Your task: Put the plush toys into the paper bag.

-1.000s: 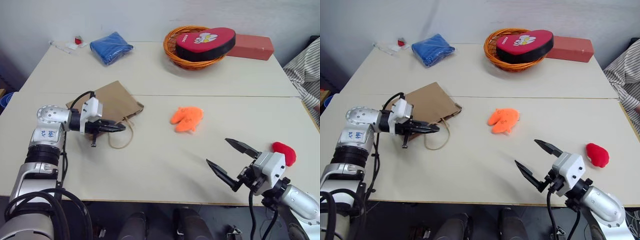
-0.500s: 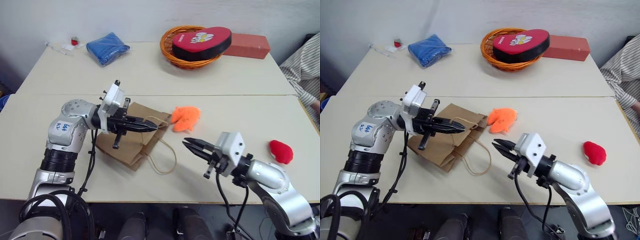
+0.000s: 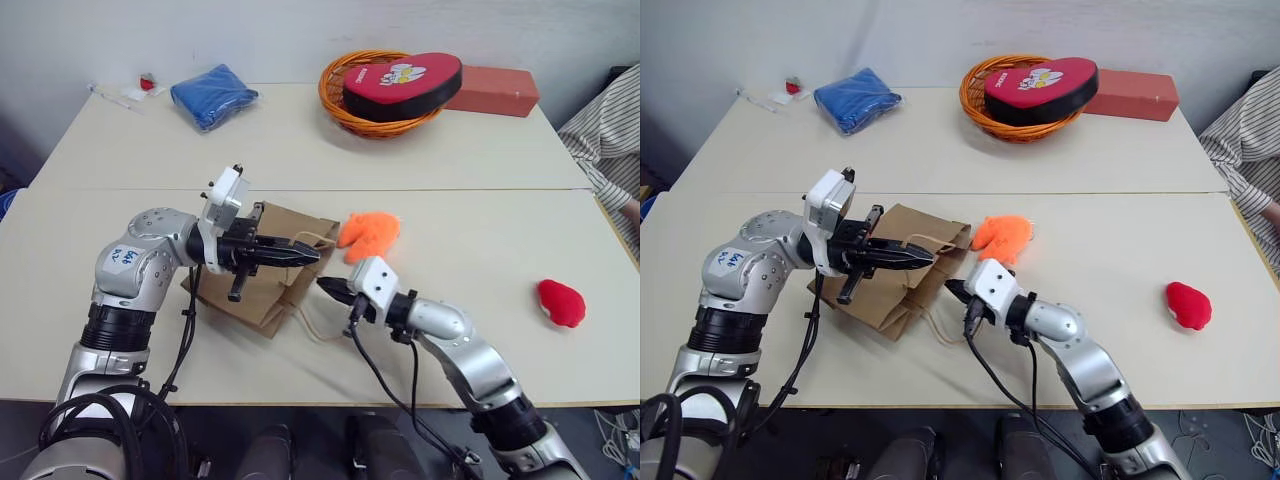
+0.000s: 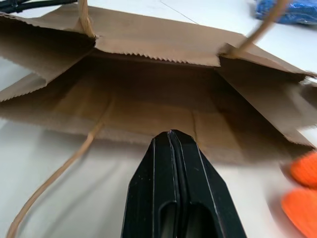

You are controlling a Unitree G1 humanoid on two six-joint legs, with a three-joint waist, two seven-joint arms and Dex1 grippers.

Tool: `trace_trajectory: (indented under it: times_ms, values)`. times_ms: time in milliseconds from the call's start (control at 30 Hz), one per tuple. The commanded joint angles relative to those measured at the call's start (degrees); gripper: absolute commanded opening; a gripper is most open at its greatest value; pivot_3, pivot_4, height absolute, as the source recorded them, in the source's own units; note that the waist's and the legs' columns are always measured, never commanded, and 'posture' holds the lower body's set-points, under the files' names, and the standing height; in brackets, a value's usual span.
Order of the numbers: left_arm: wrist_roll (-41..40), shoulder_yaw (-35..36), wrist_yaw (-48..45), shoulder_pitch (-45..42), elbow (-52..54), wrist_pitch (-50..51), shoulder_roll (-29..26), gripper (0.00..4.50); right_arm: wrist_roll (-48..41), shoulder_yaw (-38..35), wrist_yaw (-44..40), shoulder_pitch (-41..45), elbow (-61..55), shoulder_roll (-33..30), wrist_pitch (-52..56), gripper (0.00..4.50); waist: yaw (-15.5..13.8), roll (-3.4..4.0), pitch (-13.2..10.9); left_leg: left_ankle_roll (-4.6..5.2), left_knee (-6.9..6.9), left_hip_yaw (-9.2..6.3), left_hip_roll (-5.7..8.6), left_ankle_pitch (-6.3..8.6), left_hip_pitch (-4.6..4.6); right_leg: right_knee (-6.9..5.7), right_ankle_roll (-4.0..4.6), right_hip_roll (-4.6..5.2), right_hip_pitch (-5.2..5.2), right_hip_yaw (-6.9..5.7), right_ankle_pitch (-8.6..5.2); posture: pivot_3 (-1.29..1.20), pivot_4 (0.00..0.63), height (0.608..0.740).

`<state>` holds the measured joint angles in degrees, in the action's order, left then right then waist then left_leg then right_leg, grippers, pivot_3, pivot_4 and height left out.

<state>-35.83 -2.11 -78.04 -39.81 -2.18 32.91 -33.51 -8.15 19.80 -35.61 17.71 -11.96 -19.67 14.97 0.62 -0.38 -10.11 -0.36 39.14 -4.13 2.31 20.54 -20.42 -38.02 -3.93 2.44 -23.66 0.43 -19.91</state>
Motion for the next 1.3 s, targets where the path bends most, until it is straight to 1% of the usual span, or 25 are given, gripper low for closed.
trace_trajectory:
  times_ms: [33, 167, 433, 533, 667, 867, 967, 1100, 1200, 1300]
  values:
    - [-2.1, 1.4, 0.3, 0.2, 3.0, 1.2, -0.3, 0.00, 1.3, 0.9, -0.8, 2.0, 2.3, 1.9, -2.9, 0.02, 0.0, 0.00, 0.0, 0.00, 0.00, 0.00, 0.00, 0.00, 0.00, 0.01, 0.00, 0.00, 0.01, 0.00, 0.00, 0.00, 0.150, 0.740]
    - [-2.7, 1.6, 0.7, 0.6, 3.6, 2.3, -0.7, 0.00, 3.0, 2.8, -2.6, 5.1, 7.2, 3.5, -5.7, 0.02, 0.0, 0.00, 0.0, 0.00, 0.02, 0.00, 0.02, 0.00, -0.01, 0.01, 0.00, 0.02, 0.02, 0.00, 0.00, 0.00, 0.150, 0.740]
    - [-6.2, 2.9, 2.6, 0.4, 5.7, 6.9, -0.5, 0.00, 5.3, 4.5, -5.1, 11.3, 18.9, 9.3, -12.2, 0.02, 1.1, 0.00, 0.0, -0.02, 0.00, -0.01, 0.00, -0.01, 0.00, -0.03, 0.00, 0.01, -0.01, -0.04, 0.00, 0.00, 0.150, 0.740]
    - [-7.6, 3.9, 3.5, 0.1, 6.4, 8.5, -0.5, 0.00, 5.9, 4.8, -5.9, 12.3, 21.5, 10.5, -13.3, 0.02, 1.2, 0.00, 0.0, -0.03, -0.01, -0.01, 0.00, -0.01, 0.00, -0.03, 0.00, 0.01, -0.02, -0.04, 0.00, 0.00, 0.150, 0.740]
    - [-10.3, 6.7, 5.3, -0.8, 6.0, 10.9, -1.2, 0.00, 7.2, 4.7, -6.7, 12.0, 24.0, 10.2, -13.5, 0.02, 1.2, 0.00, 0.0, -0.03, 0.01, -0.01, 0.00, -0.01, 0.00, -0.03, 0.00, 0.01, -0.02, -0.04, 0.00, 0.00, 0.150, 0.740]
    - [-13.0, 10.9, 6.5, -0.6, 5.7, 13.7, -4.7, 0.00, 9.5, 4.8, -6.9, 9.7, 24.0, 7.5, -8.6, 0.02, 1.1, 0.01, 0.0, -0.04, 0.02, -0.01, 0.00, -0.01, 0.01, -0.03, 0.00, 0.02, -0.01, -0.04, 0.00, 0.00, 0.150, 0.740]
    - [-13.3, 12.9, 7.5, -0.8, 4.6, 13.8, -5.9, 0.00, 9.8, 4.6, -6.9, 8.3, 22.6, 6.5, -6.8, 0.02, 1.0, -0.01, 0.0, -0.04, 0.03, -0.05, 0.02, -0.01, 0.01, -0.01, 0.00, 0.05, 0.03, -0.07, 0.00, 0.00, 0.150, 0.740]
    - [-12.1, 13.6, 7.7, 0.4, 3.5, 13.0, -7.5, 0.00, 9.1, 3.6, -6.6, 6.7, 20.0, 6.0, -5.6, 0.02, 0.9, -0.01, 0.0, -0.03, 0.03, -0.07, 0.04, -0.01, 0.02, -0.01, 0.00, 0.06, 0.05, -0.08, 0.00, 0.00, 0.150, 0.740]
    - [-11.9, 13.5, 8.1, 1.4, 4.0, 12.2, -6.9, 0.00, 7.3, 2.5, -7.2, 5.8, 17.6, 6.4, -6.2, 0.02, 1.0, 0.00, 0.0, -0.04, 0.01, -0.07, 0.04, -0.01, 0.02, -0.01, 0.00, 0.06, 0.05, -0.08, 0.00, 0.00, 0.150, 0.740]
    - [-12.3, 12.7, 9.3, 2.1, 5.2, 11.8, -5.3, 0.00, 5.3, 1.8, -8.9, 5.3, 14.4, 6.4, -7.6, 0.02, 1.0, -0.01, 0.0, -0.04, 0.01, -0.07, 0.03, -0.01, 0.02, -0.01, 0.00, 0.06, 0.05, -0.08, 0.00, 0.00, 0.150, 0.740]
